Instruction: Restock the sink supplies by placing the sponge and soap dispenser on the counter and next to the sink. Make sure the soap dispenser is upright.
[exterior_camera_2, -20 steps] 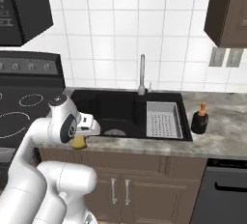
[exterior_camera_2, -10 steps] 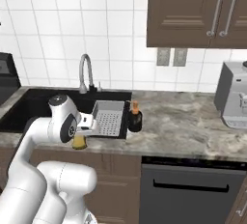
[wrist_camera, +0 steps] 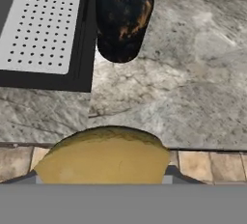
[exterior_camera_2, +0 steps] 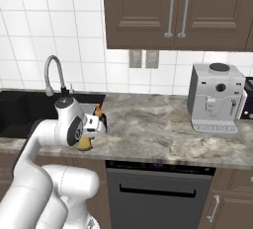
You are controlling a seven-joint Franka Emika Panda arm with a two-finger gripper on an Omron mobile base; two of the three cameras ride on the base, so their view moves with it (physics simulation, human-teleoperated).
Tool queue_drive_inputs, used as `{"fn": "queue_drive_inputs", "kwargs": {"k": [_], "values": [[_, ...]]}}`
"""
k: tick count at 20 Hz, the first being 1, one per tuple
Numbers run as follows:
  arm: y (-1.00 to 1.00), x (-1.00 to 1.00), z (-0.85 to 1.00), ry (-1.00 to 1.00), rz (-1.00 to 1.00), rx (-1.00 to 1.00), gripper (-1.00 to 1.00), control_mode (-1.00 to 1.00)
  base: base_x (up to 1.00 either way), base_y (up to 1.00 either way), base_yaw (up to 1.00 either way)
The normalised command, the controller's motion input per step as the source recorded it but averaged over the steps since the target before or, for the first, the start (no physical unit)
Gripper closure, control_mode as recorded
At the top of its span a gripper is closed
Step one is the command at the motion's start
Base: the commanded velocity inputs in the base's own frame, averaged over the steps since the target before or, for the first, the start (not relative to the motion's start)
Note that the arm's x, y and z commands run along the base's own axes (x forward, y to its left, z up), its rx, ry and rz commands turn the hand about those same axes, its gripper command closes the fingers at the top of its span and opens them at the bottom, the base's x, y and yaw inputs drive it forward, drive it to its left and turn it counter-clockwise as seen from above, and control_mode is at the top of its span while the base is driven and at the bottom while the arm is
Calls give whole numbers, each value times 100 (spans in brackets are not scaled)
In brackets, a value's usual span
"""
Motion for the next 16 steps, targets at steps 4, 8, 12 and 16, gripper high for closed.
{"fn": "queue_drive_inputs", "kwargs": {"k": [4,8,12,16], "values": [[-1,79,-35,11,16,0,100,-100,0,0,0],[-1,45,-45,6,25,0,100,-100,0,0,0],[0,2,-30,0,23,-5,100,-100,0,0,0],[0,0,-24,0,15,-4,100,-100,0,0,0]]}}
